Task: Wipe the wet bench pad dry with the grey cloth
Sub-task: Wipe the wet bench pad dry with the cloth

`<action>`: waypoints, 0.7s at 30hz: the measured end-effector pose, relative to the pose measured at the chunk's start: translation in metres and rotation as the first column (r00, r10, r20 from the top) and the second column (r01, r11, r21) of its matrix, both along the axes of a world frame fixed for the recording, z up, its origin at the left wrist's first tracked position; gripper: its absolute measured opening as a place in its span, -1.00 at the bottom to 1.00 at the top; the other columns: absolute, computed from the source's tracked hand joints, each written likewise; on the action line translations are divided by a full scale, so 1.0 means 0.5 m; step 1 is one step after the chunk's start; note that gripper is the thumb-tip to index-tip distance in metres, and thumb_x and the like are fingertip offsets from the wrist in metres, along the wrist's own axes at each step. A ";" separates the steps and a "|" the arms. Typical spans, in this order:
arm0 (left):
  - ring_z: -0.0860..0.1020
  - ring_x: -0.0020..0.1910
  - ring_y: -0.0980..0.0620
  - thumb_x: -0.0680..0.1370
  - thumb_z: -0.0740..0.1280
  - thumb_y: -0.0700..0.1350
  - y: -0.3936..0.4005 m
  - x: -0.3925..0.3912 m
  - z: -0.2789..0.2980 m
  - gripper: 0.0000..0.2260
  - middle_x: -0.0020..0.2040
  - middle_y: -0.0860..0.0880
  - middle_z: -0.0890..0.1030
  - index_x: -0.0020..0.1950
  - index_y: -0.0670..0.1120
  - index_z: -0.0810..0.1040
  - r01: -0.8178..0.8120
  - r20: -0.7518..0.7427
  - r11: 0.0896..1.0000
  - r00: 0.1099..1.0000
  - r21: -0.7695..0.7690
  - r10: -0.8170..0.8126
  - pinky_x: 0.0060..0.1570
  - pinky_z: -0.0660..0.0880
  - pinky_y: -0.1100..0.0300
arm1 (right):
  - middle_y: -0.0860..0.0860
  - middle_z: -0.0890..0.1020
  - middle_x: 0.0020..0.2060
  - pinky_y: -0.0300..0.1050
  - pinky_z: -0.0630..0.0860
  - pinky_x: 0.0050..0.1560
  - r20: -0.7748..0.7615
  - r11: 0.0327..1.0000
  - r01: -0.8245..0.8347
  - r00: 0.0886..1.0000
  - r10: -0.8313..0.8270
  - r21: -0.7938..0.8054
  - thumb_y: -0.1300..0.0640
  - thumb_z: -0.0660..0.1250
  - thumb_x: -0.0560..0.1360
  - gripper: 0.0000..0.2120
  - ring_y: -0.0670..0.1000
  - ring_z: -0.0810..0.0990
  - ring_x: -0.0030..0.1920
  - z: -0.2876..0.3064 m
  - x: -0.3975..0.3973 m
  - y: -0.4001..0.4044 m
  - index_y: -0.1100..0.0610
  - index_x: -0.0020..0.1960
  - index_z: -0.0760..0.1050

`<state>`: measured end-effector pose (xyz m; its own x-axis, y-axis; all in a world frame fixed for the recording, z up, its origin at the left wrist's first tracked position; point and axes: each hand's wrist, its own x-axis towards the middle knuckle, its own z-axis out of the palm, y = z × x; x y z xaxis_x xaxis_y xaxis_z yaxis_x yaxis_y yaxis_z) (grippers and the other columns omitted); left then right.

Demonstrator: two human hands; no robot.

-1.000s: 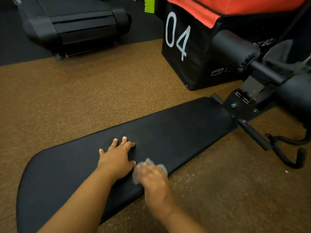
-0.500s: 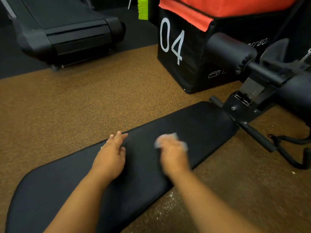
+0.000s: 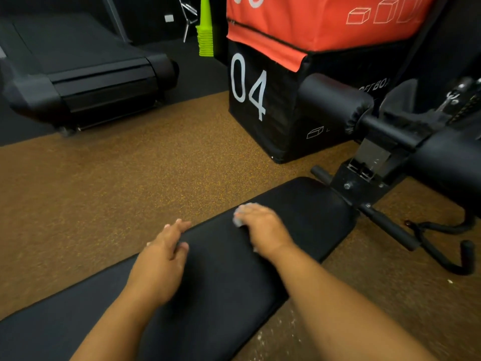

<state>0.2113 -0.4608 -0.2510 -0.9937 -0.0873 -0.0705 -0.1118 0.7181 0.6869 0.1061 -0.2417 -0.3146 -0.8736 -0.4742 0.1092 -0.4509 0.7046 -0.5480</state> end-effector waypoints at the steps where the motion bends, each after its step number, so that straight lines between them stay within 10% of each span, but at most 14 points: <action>1: 0.07 0.50 0.15 0.61 0.20 -0.14 0.014 -0.005 -0.010 -0.61 0.49 0.13 0.23 0.42 0.12 0.32 0.035 0.013 0.999 0.999 -0.007 -0.034 0.48 0.07 0.03 | 0.13 0.60 0.16 -0.22 0.20 0.36 -0.002 0.992 0.087 0.996 -0.087 0.089 0.24 0.53 0.01 -0.44 0.10 0.51 0.24 0.010 -0.027 0.069 0.21 0.02 0.61; 4: 0.00 0.50 0.19 0.60 0.22 -0.06 0.060 -0.032 -0.040 -0.55 0.52 0.18 0.14 0.45 0.19 0.22 0.162 0.049 0.984 0.986 -0.067 -0.159 0.50 0.04 0.04 | 0.09 0.45 0.35 -0.25 0.08 0.39 -0.022 0.866 0.434 0.896 -0.443 0.246 0.31 0.46 0.31 -0.45 0.07 0.35 0.39 0.008 -0.077 0.253 0.17 0.28 0.49; 8: -0.06 0.51 0.18 0.60 0.20 -0.01 0.103 -0.077 -0.056 -0.53 0.53 0.19 0.08 0.48 0.19 0.15 0.225 0.072 0.969 0.973 -0.106 -0.218 0.50 -0.04 0.05 | 0.18 0.48 0.26 0.02 0.37 0.23 0.087 0.505 0.757 0.519 -0.850 0.415 0.20 0.19 0.55 -0.68 0.20 0.42 0.27 0.006 -0.176 0.259 0.14 0.29 0.45; 14: 0.04 0.53 0.07 0.60 0.20 -0.03 0.149 -0.150 -0.047 -0.54 0.53 0.09 0.15 0.49 0.10 0.19 0.249 0.054 0.951 0.969 -0.184 -0.243 0.48 0.07 -0.02 | 0.01 0.52 0.24 0.03 0.41 0.25 0.039 0.937 0.153 0.984 -0.173 0.314 0.28 0.28 0.45 -0.64 0.05 0.45 0.26 -0.002 -0.143 -0.003 0.01 0.20 0.52; 21: 0.26 0.44 0.00 0.57 0.24 0.04 0.153 -0.178 -0.048 -0.53 0.50 0.07 0.25 0.47 0.10 0.23 0.319 0.187 0.878 0.945 -0.356 -0.268 0.41 0.22 -0.02 | 0.08 0.57 0.11 -0.08 0.47 0.16 0.040 0.832 0.481 0.859 -0.510 0.276 0.24 0.21 0.45 -0.66 0.14 0.54 0.14 0.012 -0.213 0.184 0.00 0.14 0.57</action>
<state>0.1223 -0.3840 -0.2751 -0.9623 0.1614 -0.2189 0.0762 0.9326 0.3527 -0.0007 -0.1497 -0.3084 -0.9978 0.0270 -0.0611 0.0468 0.9356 -0.3499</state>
